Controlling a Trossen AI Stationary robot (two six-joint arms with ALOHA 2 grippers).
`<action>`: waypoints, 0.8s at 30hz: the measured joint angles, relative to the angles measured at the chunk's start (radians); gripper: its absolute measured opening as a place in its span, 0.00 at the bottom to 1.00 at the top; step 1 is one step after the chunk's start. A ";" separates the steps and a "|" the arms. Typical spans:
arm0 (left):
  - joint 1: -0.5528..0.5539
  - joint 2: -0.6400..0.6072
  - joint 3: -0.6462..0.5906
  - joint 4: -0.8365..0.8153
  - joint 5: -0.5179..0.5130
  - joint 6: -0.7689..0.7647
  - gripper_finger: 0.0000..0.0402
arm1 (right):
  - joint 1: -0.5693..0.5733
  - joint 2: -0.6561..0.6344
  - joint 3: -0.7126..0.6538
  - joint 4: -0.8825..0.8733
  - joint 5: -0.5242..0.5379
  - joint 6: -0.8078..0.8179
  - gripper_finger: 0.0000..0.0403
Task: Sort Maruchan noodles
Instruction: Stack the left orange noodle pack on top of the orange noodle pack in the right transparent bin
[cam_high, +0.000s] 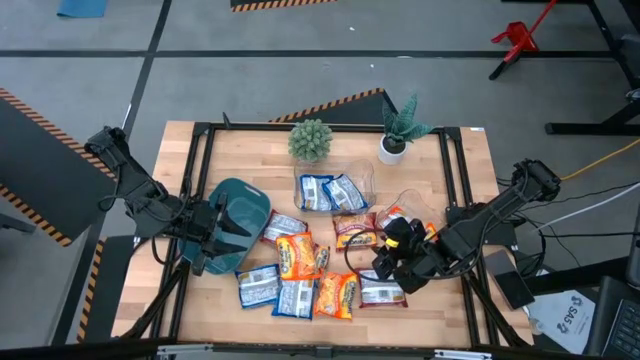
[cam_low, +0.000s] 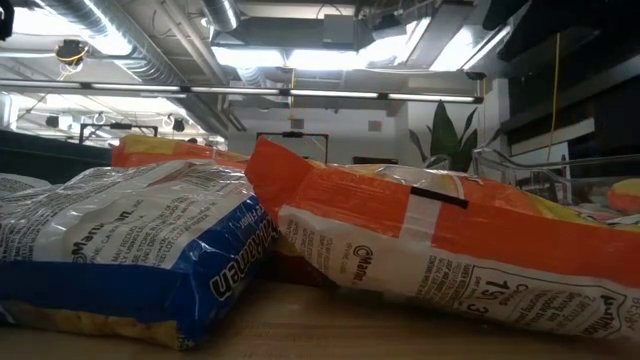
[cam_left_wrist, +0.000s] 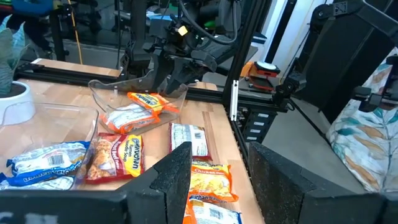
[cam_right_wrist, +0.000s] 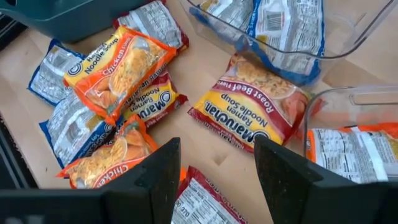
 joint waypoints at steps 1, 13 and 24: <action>0.000 0.000 0.000 0.000 0.001 -0.010 0.38 | 0.000 0.000 0.000 0.001 0.001 0.000 0.47; 0.000 0.062 0.000 0.000 0.039 -0.013 0.38 | -0.038 0.095 0.000 0.225 0.003 -0.245 0.47; -0.001 0.136 0.000 0.001 0.098 -0.016 0.38 | -0.124 0.287 0.014 0.680 -0.157 -0.779 0.47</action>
